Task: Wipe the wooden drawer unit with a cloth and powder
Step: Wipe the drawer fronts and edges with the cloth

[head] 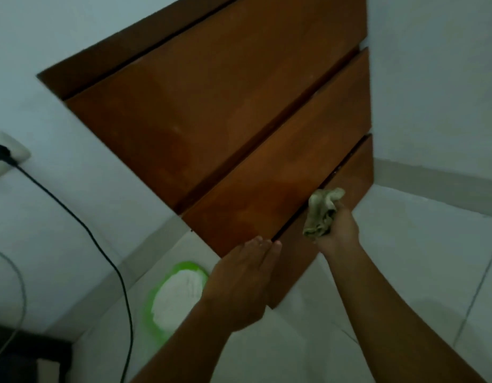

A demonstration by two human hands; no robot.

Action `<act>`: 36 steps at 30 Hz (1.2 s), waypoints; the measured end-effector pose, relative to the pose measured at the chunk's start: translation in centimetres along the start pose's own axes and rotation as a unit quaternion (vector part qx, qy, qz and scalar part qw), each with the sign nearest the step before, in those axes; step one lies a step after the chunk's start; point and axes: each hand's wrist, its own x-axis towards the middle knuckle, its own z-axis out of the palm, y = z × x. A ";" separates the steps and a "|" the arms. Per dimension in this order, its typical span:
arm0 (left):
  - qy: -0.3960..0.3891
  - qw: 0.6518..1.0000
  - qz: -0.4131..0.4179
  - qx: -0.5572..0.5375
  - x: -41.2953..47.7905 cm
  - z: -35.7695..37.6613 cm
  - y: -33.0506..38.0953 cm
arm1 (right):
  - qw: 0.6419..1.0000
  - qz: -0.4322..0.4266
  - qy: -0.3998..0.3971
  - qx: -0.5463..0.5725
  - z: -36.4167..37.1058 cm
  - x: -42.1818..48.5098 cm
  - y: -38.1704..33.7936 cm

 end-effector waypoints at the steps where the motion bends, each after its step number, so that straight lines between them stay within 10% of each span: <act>1: 0.019 0.999 -0.018 -0.033 -1.3 1.6 0.5 | 0.998 0.049 -0.021 0.030 -1.0 -0.8 0.4; 13: 0.159 0.950 -0.193 -0.185 -1.3 10.2 5.4 | 0.984 0.162 -0.058 0.041 -6.3 -10.1 -0.1; 36: 0.178 0.941 -0.242 -0.155 1.7 8.9 6.1 | 0.966 0.155 -0.037 -0.205 -6.5 -9.0 -2.8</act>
